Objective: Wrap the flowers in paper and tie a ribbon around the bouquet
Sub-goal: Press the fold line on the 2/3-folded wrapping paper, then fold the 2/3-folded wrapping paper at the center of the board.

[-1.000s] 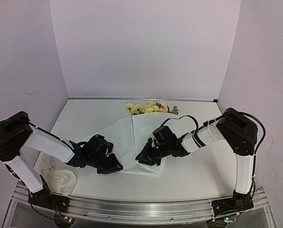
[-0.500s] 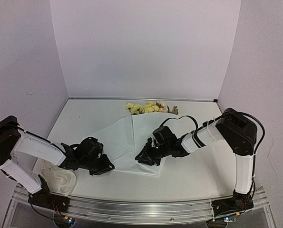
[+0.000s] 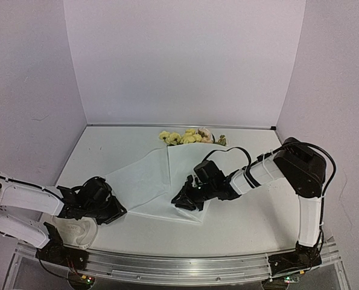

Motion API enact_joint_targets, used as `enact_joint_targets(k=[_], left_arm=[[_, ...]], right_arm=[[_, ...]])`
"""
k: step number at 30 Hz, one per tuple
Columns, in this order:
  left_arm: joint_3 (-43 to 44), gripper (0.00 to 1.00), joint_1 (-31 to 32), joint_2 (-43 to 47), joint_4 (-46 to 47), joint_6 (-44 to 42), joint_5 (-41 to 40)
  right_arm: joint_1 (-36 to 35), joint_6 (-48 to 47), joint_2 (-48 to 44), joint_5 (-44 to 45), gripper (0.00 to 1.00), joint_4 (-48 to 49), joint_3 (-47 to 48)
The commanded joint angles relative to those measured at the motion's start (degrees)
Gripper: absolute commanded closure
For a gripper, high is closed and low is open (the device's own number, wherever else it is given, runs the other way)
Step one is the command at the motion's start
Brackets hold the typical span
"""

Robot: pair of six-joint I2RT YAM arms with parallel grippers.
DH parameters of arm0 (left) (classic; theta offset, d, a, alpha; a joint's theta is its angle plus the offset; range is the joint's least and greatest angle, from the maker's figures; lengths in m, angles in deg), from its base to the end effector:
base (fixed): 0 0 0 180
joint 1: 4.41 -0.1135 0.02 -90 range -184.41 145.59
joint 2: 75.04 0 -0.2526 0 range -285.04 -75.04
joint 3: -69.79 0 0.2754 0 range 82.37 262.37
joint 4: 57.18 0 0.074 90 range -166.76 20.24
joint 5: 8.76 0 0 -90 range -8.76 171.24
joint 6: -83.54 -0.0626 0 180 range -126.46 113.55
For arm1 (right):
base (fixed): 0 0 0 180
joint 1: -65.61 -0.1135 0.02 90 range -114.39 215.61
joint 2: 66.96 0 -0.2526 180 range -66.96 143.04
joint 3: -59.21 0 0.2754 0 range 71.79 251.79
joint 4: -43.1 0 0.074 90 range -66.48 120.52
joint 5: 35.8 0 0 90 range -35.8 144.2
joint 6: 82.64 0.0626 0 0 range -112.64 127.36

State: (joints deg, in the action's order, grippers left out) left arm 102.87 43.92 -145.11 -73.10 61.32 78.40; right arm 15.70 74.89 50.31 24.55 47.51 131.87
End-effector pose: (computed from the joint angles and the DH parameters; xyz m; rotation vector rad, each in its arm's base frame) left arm 0.1594 -0.1744 0.0764 -0.4723 2.6243 -0.7240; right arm 0.2531 0.3488 0.0617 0.0867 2.7513 1.4593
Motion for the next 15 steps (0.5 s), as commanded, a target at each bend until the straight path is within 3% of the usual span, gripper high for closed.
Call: enact_joint_targets(k=[1, 7, 15], left_arm=[[0.2, 0.67, -0.2, 2.9, -0.5, 1.2, 1.0], [-0.4, 0.67, -0.1, 1.7, 6.3, 8.5, 5.6], [-2.3, 0.68, 0.0, 2.3, 7.0, 20.7, 2.8]], right_arm=[[-0.2, -0.8, 2.1, 0.8, 0.8, -1.1, -0.4], [-0.2, -0.8, 2.5, 0.8, 0.8, -1.1, -0.1], [-0.1, -1.1, 2.5, 1.0, 0.79, -1.0, 0.1]])
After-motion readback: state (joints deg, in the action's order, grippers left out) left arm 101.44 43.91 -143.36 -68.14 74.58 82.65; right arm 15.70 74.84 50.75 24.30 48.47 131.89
